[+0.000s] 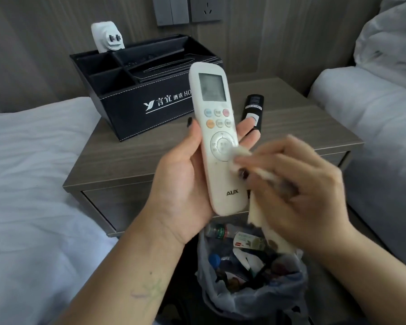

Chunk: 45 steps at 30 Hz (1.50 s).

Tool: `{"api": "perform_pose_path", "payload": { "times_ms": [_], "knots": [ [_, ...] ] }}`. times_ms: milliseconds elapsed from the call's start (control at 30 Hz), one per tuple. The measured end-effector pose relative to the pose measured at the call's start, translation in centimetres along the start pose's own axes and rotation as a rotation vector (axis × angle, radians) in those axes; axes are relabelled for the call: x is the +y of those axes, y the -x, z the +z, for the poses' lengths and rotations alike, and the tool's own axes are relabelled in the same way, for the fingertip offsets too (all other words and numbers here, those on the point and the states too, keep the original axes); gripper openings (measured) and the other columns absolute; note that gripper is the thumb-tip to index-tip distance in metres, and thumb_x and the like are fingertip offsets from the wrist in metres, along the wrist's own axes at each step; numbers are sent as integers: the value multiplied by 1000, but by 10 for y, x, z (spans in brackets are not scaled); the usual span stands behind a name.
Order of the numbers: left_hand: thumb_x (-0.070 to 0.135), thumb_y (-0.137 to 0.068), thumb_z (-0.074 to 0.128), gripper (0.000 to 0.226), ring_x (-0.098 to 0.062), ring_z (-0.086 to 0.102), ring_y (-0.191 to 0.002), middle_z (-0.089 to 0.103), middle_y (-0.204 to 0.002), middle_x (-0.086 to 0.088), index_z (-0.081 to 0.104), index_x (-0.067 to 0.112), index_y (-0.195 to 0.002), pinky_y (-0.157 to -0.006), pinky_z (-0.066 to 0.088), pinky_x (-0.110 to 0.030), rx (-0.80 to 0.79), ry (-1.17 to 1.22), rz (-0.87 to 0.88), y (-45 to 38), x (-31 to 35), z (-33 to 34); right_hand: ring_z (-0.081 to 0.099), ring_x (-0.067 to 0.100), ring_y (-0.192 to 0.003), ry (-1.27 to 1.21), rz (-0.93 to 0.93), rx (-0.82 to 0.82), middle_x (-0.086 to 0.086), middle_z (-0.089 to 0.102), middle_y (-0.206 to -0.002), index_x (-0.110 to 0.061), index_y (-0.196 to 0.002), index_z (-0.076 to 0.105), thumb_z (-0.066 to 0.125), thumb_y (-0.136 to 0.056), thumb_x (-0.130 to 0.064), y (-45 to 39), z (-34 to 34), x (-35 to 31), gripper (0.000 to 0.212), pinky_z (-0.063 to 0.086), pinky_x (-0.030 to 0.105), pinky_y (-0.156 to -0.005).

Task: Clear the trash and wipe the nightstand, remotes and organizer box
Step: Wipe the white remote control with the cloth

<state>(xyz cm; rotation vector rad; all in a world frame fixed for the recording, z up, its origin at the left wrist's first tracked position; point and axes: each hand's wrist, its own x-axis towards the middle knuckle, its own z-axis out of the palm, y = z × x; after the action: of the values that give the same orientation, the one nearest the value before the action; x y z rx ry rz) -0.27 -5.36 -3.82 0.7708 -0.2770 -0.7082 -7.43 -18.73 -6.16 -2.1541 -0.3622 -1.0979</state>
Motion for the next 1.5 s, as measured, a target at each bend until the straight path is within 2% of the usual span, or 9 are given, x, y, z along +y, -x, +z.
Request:
{"api": "perform_pose_path", "payload": {
  "times_ms": [133,233,367,567,833,1000,1167,1300,1500],
  "knots": [
    [47,-94,38,56,-19,65,-114,68,-122,-9,68,8,-121,-99,51,-35,-63,-9,-114,1,-15,2,57,3,-87,77,6,129,9,61,-93,-2,-102,72,65,-85,0,2,7,-5,19,44,12,-77],
    [46,-98,42,57,-21,59,-123,60,-133,-16,60,2,-130,-97,52,-30,-55,-25,-194,0,-22,2,60,13,-82,97,-148,47,13,62,-92,0,-102,72,67,-83,5,7,12,-13,21,49,20,-73],
    [38,-99,42,41,-18,70,-96,73,-102,-8,73,15,-111,-88,56,-32,-75,-4,-139,1,-32,3,54,7,-83,169,-58,254,14,61,-89,1,-102,72,63,-87,1,-13,-1,1,17,43,11,-77],
    [35,-94,49,39,-18,71,-95,73,-103,-10,75,10,-109,-82,58,-30,-105,28,-98,2,-26,4,58,11,-81,177,-91,223,14,63,-89,1,-102,72,68,-82,6,0,10,-5,21,48,16,-73],
    [42,-100,30,48,-15,68,-82,72,-93,-3,65,13,-112,-71,52,-27,-49,-425,63,4,-36,13,54,5,-82,248,42,399,10,63,-90,-1,-97,73,67,-87,0,-24,1,10,12,43,7,-74],
    [50,-99,31,51,-17,59,-66,67,-75,-3,68,16,-91,-60,48,-26,4,-700,171,11,-40,20,54,-2,-80,208,186,541,6,67,-94,-7,-91,73,64,-89,-10,-44,-7,8,9,35,1,-74],
    [21,-106,29,57,-2,59,-57,63,-60,7,64,25,-61,-56,45,-12,24,-671,249,9,-35,17,54,9,-82,198,-52,307,13,62,-89,0,-95,72,61,-87,5,-32,3,-4,15,41,10,-73],
    [48,-97,35,51,-14,62,-66,67,-75,-13,67,8,-90,-58,49,-19,-23,-701,183,10,-38,18,51,3,-81,242,5,396,11,63,-89,-2,-91,73,64,-88,-3,-44,-14,12,10,36,3,-74],
    [37,-92,31,47,-9,62,-54,66,-61,-1,65,7,-77,-50,48,-18,-45,-542,173,11,-33,24,55,9,-77,119,10,293,12,60,-87,-2,-91,72,62,-89,-3,-29,-10,3,10,43,14,-67]
  ]
}}
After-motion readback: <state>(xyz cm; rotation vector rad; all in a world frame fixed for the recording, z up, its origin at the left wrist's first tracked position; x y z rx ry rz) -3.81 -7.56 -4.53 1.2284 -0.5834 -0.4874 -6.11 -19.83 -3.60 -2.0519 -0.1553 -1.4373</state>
